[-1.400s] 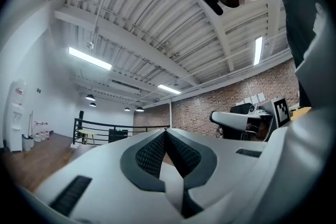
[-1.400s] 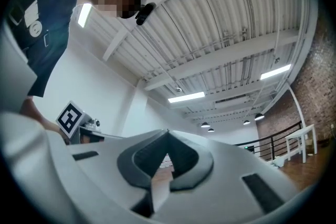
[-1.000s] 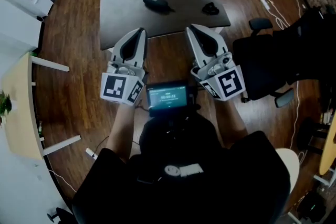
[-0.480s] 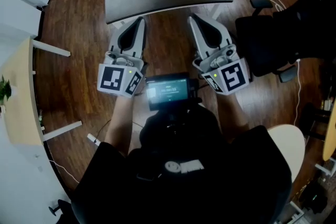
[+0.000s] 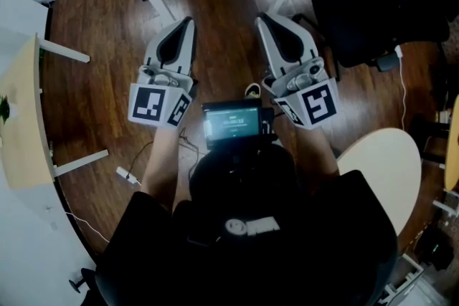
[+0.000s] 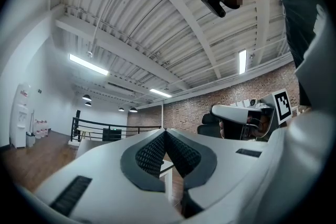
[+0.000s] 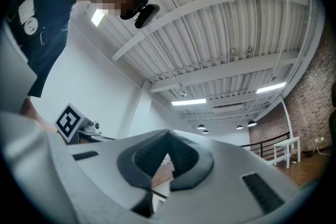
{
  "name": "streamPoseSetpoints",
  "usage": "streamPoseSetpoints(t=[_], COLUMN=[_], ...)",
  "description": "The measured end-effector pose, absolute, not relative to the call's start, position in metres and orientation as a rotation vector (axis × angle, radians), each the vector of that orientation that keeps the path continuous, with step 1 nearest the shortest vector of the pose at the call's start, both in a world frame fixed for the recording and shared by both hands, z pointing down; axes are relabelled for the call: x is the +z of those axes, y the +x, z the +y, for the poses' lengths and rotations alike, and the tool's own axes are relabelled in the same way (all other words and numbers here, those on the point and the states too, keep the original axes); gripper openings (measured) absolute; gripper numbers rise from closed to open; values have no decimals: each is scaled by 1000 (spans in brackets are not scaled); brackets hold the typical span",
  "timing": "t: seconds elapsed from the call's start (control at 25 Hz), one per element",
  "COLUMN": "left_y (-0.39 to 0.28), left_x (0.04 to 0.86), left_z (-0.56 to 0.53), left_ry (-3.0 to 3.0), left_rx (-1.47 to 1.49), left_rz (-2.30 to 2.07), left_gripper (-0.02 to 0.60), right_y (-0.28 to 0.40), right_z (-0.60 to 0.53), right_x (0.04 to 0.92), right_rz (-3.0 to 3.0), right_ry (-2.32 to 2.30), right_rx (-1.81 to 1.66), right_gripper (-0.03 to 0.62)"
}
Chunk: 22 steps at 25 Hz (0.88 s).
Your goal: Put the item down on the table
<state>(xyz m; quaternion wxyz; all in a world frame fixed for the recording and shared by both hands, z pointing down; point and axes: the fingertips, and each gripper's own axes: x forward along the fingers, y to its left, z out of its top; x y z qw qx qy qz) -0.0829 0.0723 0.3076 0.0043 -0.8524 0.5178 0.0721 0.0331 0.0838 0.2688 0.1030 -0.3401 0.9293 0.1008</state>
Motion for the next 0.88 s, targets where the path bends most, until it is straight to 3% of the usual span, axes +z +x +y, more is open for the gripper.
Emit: streamPoseSetpoints(t=[0.88], left_y=[54], left_x=[277], left_z=[192], left_ry=[-2596], left_rx=[115], left_rz=[1662], left_gripper=[-6], right_y=[166], right_z=[188], right_x=[255], right_rz=[2696], right_ry=[-934], right_rx=[222], right_gripper=[3])
